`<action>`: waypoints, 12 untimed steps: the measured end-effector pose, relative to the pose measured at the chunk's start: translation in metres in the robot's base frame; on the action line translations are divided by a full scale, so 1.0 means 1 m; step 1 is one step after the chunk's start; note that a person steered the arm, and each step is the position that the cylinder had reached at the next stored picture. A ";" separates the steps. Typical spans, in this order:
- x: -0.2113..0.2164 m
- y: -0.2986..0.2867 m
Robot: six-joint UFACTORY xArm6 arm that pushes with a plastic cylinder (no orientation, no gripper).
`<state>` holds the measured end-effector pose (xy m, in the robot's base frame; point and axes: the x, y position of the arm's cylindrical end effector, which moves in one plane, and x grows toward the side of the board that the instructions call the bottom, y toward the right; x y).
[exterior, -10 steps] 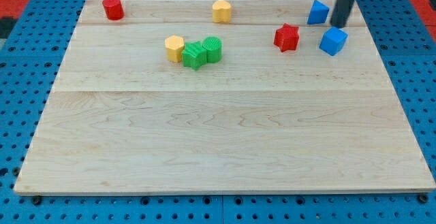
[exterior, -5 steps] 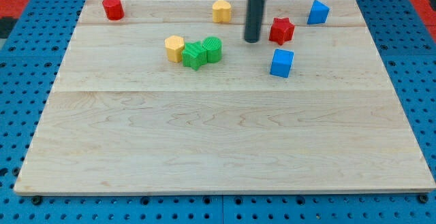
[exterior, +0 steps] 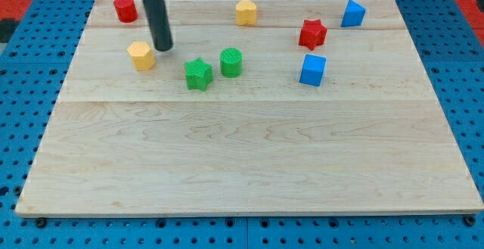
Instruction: Move the green circle to the right of the blue cube
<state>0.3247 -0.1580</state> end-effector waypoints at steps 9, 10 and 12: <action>0.009 -0.040; 0.008 -0.001; 0.008 0.077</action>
<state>0.3326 -0.0807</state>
